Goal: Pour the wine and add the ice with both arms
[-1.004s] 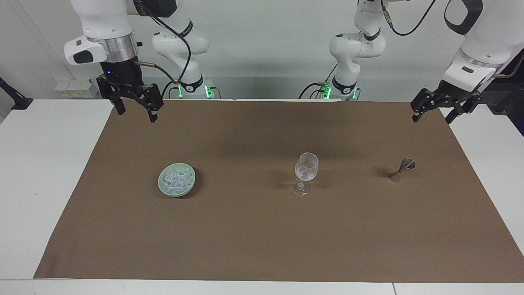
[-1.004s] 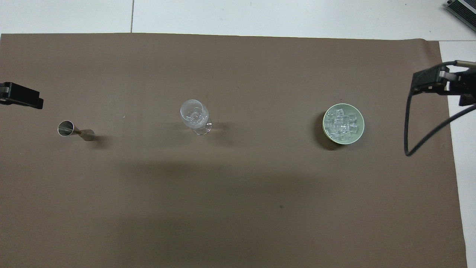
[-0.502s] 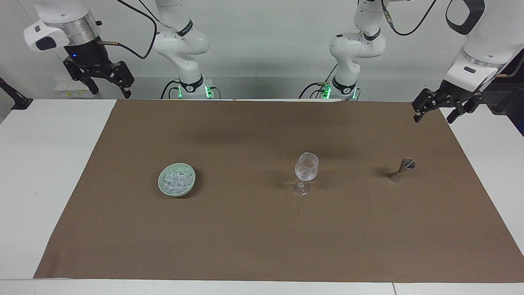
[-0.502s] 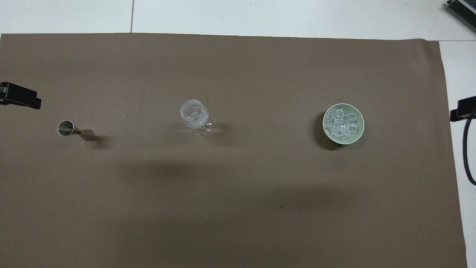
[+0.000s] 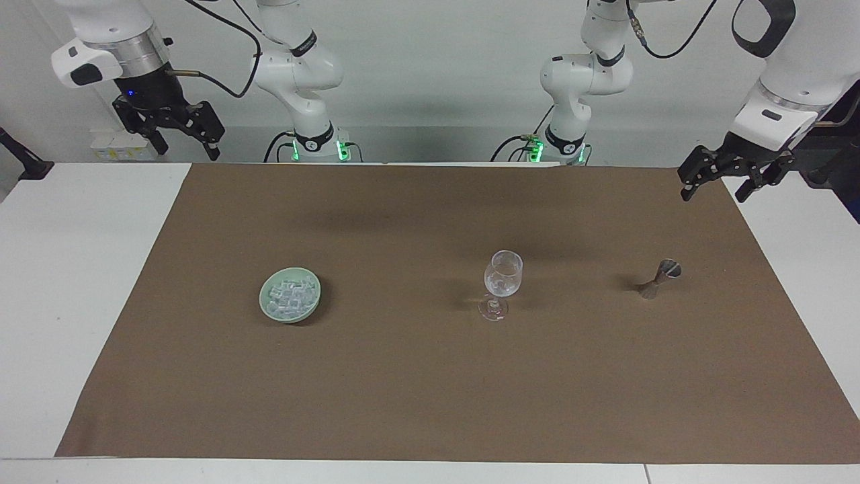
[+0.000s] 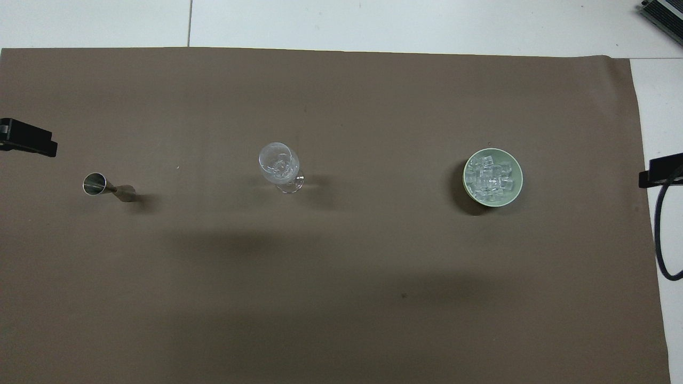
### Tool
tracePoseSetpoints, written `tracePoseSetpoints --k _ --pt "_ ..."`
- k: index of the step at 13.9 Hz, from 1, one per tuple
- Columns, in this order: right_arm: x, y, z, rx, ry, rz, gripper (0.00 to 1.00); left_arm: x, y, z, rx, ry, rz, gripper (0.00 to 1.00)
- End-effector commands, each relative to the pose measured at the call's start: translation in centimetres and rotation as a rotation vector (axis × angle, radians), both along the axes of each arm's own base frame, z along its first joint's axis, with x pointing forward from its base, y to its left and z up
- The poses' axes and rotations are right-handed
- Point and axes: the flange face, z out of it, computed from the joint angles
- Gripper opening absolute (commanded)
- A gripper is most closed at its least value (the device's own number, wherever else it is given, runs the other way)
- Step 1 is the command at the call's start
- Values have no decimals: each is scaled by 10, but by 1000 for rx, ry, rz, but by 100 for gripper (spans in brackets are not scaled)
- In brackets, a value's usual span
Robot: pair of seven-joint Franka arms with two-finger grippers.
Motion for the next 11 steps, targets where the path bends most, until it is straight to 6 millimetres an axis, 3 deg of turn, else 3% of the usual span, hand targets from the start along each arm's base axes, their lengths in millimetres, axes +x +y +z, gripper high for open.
tracePoseSetpoints --k 1,3,11 --pt "-7 -1 -6 7 -14 45 100 -2 4 1 17 10 -14 100" --pt "-7 3 -14 8 -6 63 100 -1 4 0 20 8 -11 100" --pt "-7 12 -13 23 -9 61 100 -2 13 3 10 -1 25 100"
